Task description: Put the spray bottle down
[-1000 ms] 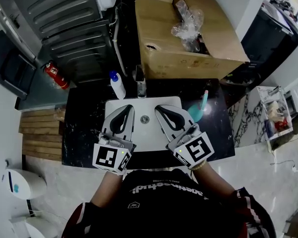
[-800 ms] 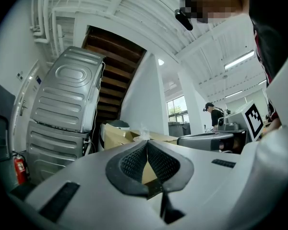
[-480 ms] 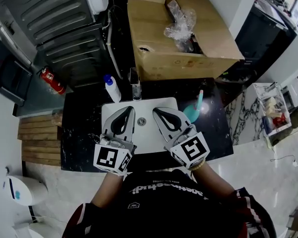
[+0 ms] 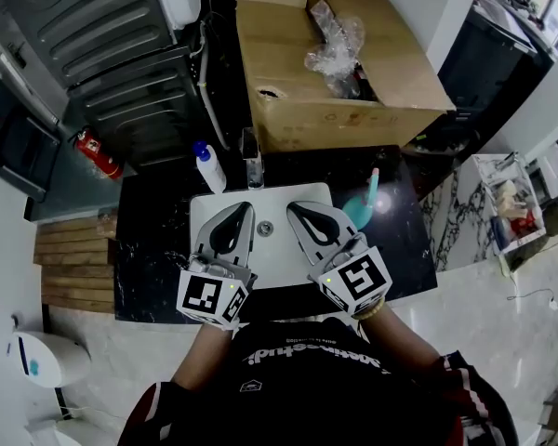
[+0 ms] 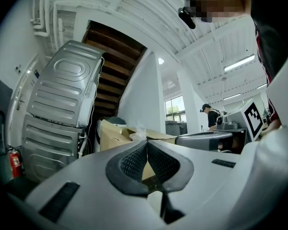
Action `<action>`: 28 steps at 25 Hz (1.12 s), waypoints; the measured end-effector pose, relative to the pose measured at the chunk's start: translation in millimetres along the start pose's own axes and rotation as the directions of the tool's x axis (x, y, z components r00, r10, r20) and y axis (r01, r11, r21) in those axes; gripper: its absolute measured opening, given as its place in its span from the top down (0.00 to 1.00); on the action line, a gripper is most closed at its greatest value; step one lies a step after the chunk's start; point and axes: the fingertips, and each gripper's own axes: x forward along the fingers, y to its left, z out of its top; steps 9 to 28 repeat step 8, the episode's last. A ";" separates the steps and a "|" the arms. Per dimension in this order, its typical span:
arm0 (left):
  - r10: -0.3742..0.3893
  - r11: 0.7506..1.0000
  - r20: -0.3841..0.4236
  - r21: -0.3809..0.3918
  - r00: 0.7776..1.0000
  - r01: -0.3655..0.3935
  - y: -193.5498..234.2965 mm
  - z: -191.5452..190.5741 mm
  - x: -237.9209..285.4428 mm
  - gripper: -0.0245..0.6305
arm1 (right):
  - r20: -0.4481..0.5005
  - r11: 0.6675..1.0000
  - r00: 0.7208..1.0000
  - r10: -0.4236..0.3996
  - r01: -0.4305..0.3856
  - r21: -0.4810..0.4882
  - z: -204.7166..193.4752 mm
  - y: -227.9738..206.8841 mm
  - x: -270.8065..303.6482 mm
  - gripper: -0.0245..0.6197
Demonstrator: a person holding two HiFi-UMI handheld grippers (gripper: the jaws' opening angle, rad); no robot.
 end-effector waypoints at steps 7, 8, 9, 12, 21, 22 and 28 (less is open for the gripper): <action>-0.002 1.000 0.001 0.017 1.000 0.002 -0.8 0.2 -0.4 0.94 | -0.007 1.000 1.000 -0.004 0.004 0.003 -2.5 -0.3 0.2 0.90; -0.003 1.000 -0.001 0.019 1.000 0.003 -0.5 -0.5 -0.7 0.94 | -0.007 1.000 1.000 -0.004 0.004 0.003 -2.6 -0.1 0.4 0.90; -0.003 1.000 -0.001 0.019 1.000 0.003 -0.5 -0.5 -0.7 0.94 | -0.007 1.000 1.000 -0.004 0.004 0.003 -2.6 -0.1 0.4 0.90; -0.003 1.000 -0.001 0.019 1.000 0.003 -0.5 -0.5 -0.7 0.94 | -0.007 1.000 1.000 -0.004 0.004 0.003 -2.6 -0.1 0.4 0.90; -0.003 1.000 -0.001 0.019 1.000 0.003 -0.5 -0.5 -0.7 0.94 | -0.007 1.000 1.000 -0.004 0.004 0.003 -2.6 -0.1 0.4 0.90; -0.003 1.000 -0.001 0.019 1.000 0.003 -0.5 -0.5 -0.7 0.94 | -0.007 1.000 1.000 -0.004 0.004 0.003 -2.6 -0.1 0.4 0.90; -0.003 1.000 -0.001 0.019 1.000 0.003 -0.5 -0.5 -0.7 0.94 | -0.007 1.000 1.000 -0.004 0.004 0.003 -2.6 -0.1 0.4 0.90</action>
